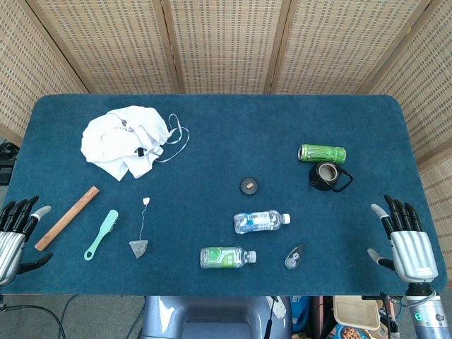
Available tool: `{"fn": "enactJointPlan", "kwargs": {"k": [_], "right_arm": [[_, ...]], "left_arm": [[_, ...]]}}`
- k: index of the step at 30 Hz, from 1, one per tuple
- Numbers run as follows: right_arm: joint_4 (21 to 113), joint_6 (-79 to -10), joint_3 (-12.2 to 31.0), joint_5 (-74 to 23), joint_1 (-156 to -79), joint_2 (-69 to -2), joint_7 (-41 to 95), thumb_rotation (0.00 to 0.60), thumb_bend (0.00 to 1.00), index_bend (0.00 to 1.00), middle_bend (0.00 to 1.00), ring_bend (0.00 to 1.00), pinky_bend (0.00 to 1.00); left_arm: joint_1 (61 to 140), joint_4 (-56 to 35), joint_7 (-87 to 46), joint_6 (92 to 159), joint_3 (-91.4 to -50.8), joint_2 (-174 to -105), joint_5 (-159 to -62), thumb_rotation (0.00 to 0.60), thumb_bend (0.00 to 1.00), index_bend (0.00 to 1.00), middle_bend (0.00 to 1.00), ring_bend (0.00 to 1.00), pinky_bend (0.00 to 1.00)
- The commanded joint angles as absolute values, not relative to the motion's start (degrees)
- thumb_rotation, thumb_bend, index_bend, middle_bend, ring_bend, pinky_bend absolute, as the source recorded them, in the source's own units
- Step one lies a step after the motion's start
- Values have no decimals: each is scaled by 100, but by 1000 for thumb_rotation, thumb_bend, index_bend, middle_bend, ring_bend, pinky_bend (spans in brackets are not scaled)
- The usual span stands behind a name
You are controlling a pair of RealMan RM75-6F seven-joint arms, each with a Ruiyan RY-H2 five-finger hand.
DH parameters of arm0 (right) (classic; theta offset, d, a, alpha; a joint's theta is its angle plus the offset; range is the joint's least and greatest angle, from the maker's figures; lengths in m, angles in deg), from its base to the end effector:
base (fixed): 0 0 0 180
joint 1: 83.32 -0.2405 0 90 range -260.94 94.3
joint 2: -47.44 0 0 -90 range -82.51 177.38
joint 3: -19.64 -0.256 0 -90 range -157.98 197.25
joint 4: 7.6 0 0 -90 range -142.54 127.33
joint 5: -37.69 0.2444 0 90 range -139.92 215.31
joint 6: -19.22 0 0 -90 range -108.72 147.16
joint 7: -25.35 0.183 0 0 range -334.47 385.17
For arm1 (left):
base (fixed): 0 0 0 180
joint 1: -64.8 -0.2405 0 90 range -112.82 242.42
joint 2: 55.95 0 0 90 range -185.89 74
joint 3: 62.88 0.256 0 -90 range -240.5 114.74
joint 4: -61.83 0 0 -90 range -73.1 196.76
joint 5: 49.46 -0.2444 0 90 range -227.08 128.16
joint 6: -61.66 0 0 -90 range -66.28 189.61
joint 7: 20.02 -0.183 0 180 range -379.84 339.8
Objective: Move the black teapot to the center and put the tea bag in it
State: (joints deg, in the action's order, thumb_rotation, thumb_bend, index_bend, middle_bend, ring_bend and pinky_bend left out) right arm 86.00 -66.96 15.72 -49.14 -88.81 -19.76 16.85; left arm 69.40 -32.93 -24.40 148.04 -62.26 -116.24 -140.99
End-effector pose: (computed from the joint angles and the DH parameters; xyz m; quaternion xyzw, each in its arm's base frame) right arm -0.3043 -0.2296 0.1127 0.6075 -0.3491 0.3849 0.6008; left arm -0.3114 0.2054 0.1315 -0.6468 -0.3473 -0.3637 0.5734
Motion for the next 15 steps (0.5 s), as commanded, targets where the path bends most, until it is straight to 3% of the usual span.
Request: {"fn": "enactJointPlan", "kwargs": {"k": [1, 15], "right_arm": [[8596, -6694, 1568, -4911, -8882, -1979, 1691, 600, 252, 172, 85, 12, 89], [8556, -6695, 1535, -4904, -8887, -1996, 1741, 600, 252, 172, 88, 12, 88]], "left_arm": [[6950, -3297, -2445, 14790, -6233, -11626, -14091, 600, 163, 135, 25, 36, 0], [7000, -3287, -2446, 14711, -6237, -11655, -14092, 600, 163, 135, 25, 35, 0]]}}
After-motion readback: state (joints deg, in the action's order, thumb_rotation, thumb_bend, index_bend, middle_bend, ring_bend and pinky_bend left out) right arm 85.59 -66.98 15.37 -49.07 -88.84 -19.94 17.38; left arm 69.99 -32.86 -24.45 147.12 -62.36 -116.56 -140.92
